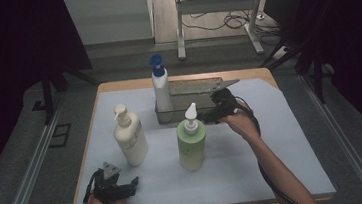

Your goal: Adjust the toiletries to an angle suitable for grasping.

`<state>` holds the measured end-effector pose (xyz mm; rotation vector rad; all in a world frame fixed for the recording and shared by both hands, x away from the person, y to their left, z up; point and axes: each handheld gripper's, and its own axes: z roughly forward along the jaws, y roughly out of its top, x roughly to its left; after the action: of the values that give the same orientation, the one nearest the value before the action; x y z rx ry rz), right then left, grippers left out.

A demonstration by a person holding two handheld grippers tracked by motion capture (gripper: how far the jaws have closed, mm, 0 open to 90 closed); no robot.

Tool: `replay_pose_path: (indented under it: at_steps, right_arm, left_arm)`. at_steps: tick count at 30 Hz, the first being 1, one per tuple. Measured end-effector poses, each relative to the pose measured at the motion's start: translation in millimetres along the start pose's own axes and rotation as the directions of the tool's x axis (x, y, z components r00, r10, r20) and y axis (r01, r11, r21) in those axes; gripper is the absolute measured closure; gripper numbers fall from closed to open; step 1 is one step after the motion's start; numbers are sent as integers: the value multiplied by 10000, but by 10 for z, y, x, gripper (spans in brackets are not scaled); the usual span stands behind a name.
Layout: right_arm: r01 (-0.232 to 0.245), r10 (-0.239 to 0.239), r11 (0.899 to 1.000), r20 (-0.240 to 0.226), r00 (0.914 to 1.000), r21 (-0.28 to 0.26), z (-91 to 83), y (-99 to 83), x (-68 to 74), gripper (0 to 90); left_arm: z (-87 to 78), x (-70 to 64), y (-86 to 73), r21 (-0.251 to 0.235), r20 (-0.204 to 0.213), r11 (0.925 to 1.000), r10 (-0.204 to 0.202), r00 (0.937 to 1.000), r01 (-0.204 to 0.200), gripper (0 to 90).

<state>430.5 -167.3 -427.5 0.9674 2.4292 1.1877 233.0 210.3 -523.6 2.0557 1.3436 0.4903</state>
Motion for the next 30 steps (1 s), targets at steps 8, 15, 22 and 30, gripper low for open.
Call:
replay_pose_path:
  at_steps: [8, 15, 22, 30]
  right_arm:
    - [-129, 127, 9998, -107, 9999, -174, -198, -162, -41, 10]
    - [-16, 12, 9995, -149, 9999, -308, -358, -283, -1, 8]
    - [36, -42, 9996, -205, 9998, -283, -506, -412, 47, 23]
    - [284, -299, 9991, -520, 9982, -302, -690, -567, 164, 29]
  left_arm:
    - [0, 0, -1, -8, -4, 10000, -6, 10000, 6, 121]
    - [0, -1, -1, -9, -6, 10000, -4, 10000, 4, 122]
    - [0, -1, -2, -9, -10, 10000, -1, 10000, 1, 122]
    - [0, -2, -2, -16, -15, 10000, -10, 10000, 10, 122]
